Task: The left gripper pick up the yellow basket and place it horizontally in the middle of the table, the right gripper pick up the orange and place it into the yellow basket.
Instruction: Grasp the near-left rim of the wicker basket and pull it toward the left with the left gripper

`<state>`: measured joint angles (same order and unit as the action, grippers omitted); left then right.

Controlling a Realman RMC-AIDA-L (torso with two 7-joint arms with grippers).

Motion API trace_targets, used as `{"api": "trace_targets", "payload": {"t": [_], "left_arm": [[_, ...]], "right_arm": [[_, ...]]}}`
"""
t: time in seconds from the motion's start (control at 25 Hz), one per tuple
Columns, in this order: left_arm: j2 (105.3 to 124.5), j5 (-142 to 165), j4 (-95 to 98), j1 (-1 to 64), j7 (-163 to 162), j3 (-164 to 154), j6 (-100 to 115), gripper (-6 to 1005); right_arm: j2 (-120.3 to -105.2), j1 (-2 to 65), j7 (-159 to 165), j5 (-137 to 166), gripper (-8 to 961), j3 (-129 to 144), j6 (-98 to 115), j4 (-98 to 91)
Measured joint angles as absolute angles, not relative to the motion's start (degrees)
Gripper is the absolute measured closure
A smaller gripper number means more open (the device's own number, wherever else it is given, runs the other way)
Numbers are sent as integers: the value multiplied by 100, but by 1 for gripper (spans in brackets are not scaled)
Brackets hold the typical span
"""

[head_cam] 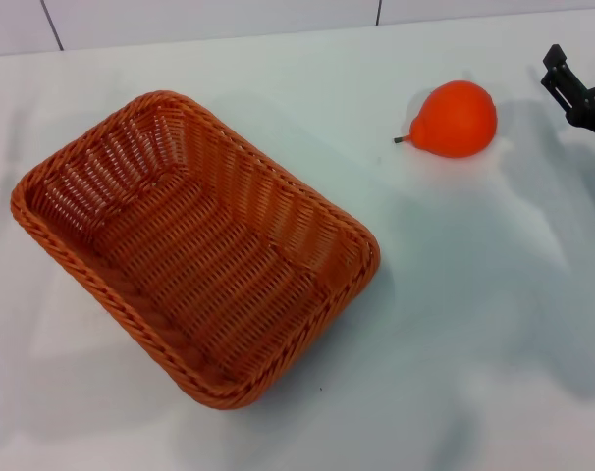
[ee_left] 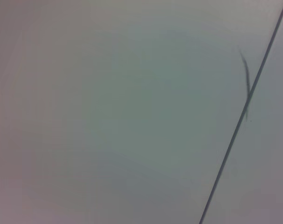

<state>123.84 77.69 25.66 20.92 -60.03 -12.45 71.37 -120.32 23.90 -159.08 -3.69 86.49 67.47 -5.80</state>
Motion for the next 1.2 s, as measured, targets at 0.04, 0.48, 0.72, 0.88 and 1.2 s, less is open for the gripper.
{"api": "trace_targets", "payload": {"t": [0.04, 0.48, 0.72, 0.88, 1.2], "left_arm": [[12384, 7769, 2566, 2096, -6003, -1243, 7135, 108], [12384, 7769, 2566, 2109, -6003, -1238, 7127, 108], [12384, 7769, 2566, 2110, -6005, -1239, 7128, 108], [12384, 7769, 2566, 2110, -6005, -1239, 7127, 107], [12295, 7790, 3007, 2174, -7190, -1589, 7218, 107]], "right_arm": [[-12032, 2390, -15908, -369, 7, 8649, 6745, -580], [-12032, 2406, -15908, -369, 7, 8648, 6737, -584], [-12032, 2416, -15908, -369, 6, 8653, 6737, -586], [-12032, 2417, -15908, -369, 6, 8656, 6737, -582], [-12032, 2423, -15908, -369, 7, 8666, 6740, -580]]}}
